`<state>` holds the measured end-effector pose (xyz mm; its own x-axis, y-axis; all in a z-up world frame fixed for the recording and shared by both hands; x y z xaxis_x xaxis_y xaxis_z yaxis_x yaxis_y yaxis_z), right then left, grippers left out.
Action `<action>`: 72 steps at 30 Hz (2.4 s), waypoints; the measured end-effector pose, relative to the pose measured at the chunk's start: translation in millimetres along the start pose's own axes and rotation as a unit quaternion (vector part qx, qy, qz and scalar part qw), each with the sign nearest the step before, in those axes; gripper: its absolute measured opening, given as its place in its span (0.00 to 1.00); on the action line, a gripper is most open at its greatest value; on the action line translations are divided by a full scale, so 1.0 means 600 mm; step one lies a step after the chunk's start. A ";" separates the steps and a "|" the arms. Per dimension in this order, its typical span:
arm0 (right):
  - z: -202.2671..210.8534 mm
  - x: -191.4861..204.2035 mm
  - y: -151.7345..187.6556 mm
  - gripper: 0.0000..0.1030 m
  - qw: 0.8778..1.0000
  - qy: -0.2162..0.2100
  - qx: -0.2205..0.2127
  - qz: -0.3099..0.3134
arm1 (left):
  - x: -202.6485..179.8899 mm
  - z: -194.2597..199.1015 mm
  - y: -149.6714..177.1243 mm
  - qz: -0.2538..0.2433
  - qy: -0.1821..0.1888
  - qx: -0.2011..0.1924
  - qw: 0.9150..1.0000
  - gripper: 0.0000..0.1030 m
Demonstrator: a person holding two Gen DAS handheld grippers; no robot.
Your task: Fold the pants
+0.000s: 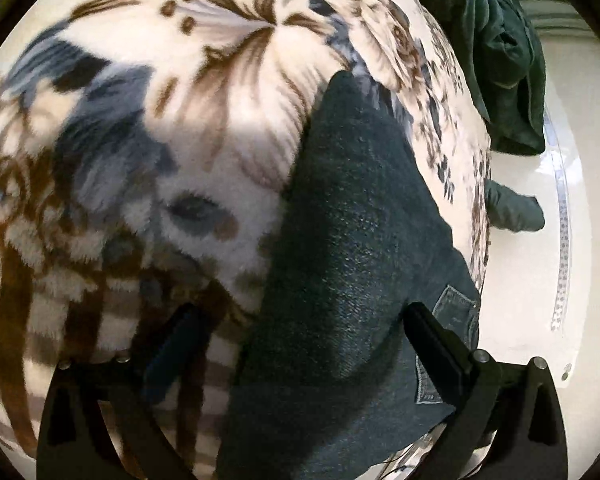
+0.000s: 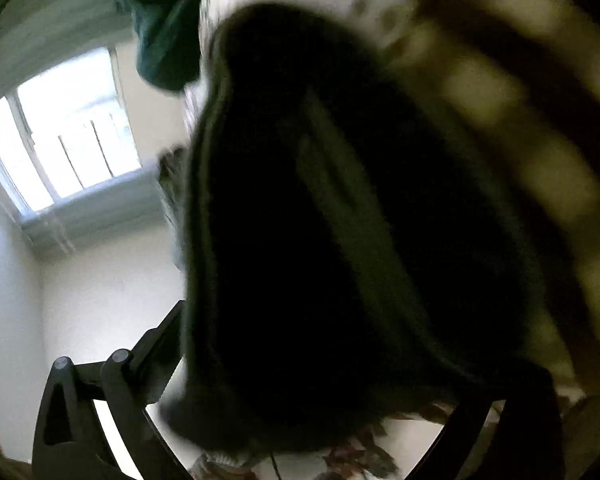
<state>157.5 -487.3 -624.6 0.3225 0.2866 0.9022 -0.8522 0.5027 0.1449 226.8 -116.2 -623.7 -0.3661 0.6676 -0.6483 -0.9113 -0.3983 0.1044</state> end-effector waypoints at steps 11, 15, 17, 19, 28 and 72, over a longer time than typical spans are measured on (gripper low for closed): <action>-0.030 0.015 -0.010 0.62 0.997 0.082 0.002 -0.004 | -0.027 0.008 0.010 -0.053 0.016 -0.022 0.998 0.49; -0.024 0.046 -0.001 0.45 0.996 0.090 -0.025 0.011 | -0.030 0.022 0.011 -0.056 0.015 -0.034 0.998 0.37; -0.034 0.070 -0.003 0.42 0.995 0.093 -0.031 0.019 | -0.032 0.032 0.012 -0.058 0.014 -0.038 0.997 0.33; -0.033 0.092 -0.002 0.40 0.994 0.096 -0.035 0.029 | -0.039 0.044 0.013 -0.058 0.018 -0.042 0.997 0.31; 0.046 0.155 0.007 0.38 0.995 0.081 -0.027 0.055 | -0.115 0.140 0.014 -0.078 0.023 -0.068 0.994 0.25; -0.701 0.705 -0.234 0.49 0.986 0.091 0.013 0.140 | -0.028 0.486 -0.848 -0.054 0.001 -0.114 0.992 0.31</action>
<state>586.5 -93.7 -434.2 0.1396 0.5540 0.8207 -0.9275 0.3634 -0.0875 641.5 258.8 -446.0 -0.2679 0.7131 -0.6479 -0.8791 -0.4561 -0.1385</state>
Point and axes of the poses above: each gripper's, at about its wrist camera, not at the fingertips, and z roughly against the way its jaws point, x to its left, y to its underside, the point moved 4 cm from there along -z, roughly the way its jaws point, and after that the axes turned 7 degrees about z, right-handed, at the moved point
